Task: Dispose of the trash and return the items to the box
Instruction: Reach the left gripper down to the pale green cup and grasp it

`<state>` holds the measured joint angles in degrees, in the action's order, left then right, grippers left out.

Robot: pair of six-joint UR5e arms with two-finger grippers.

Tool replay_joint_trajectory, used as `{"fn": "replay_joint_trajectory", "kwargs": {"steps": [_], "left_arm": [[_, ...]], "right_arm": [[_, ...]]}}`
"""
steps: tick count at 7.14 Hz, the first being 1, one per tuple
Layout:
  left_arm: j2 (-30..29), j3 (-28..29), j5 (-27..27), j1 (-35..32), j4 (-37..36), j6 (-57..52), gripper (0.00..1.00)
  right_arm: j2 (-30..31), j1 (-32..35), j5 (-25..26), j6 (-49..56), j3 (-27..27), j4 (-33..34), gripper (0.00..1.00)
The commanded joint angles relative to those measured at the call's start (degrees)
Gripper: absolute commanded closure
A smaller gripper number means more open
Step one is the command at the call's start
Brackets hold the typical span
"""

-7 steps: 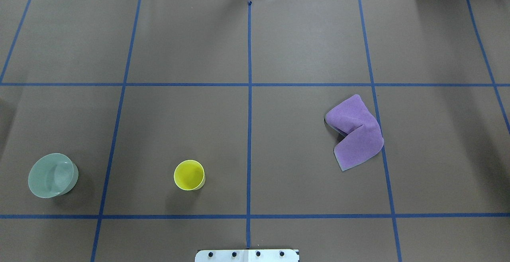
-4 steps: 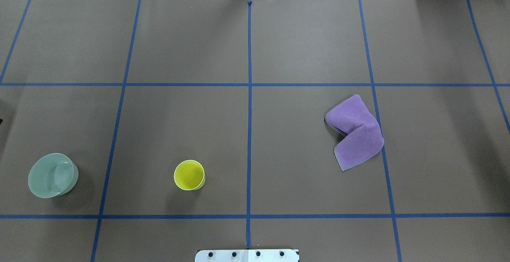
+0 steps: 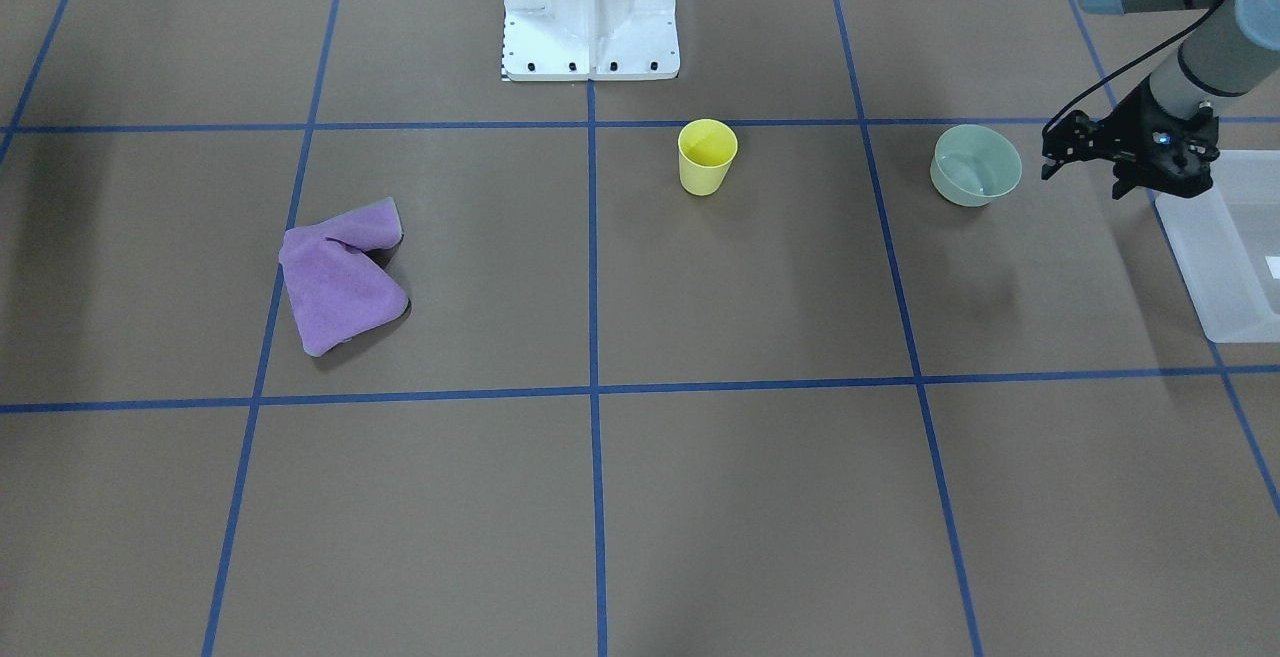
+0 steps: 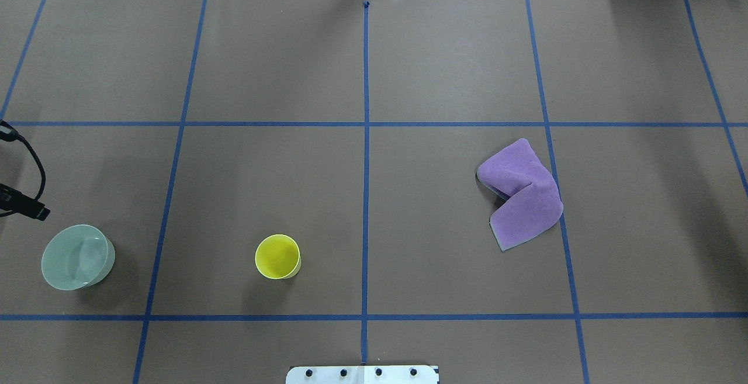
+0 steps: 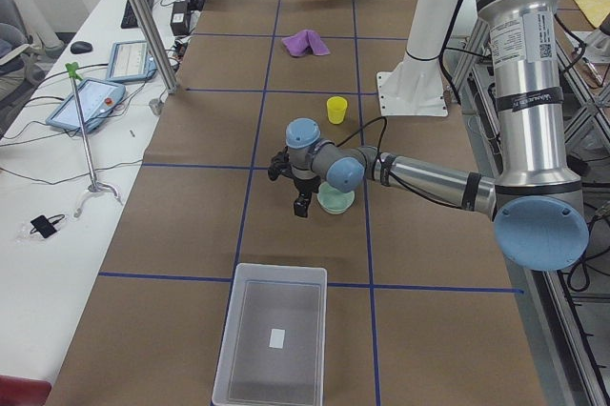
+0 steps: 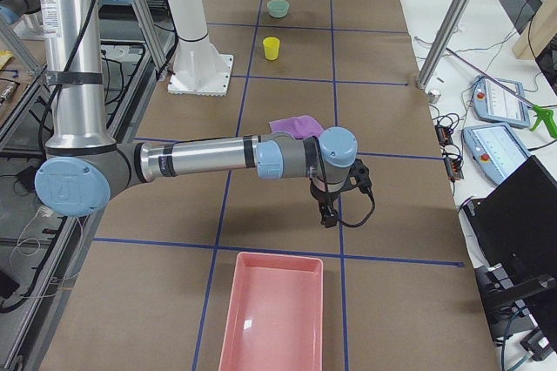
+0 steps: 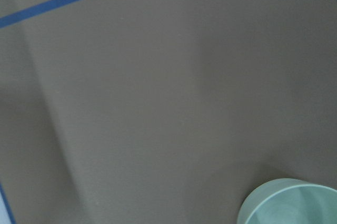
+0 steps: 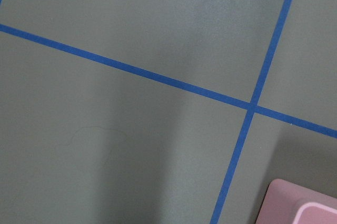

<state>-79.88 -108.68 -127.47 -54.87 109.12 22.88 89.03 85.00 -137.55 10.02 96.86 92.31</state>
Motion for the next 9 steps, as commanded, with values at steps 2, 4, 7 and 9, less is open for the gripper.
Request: {"fn": "replay_joint_trajectory", "kwargs": {"steps": [2, 4, 7, 9], "left_arm": [[-0.4, 1.9, 0.2, 2.7, 1.1, 1.4, 0.19], [-1.2, 4.2, 0.1, 3.6, 2.4, 1.5, 0.23], [-1.3, 5.0, -0.3, 4.8, 4.0, 1.6, 0.28], [-1.3, 4.9, -0.6, 6.1, 4.5, 1.7, 0.37]], "right_arm": [[0.0, -0.2, 0.0, 0.0, 0.0, 0.1, 0.0], [0.0, -0.2, 0.0, 0.0, 0.0, 0.0, 0.0], [0.0, -0.2, 0.0, 0.0, 0.2, 0.0, 0.0], [0.0, -0.2, 0.0, 0.0, 0.2, 0.0, 0.0]]}}
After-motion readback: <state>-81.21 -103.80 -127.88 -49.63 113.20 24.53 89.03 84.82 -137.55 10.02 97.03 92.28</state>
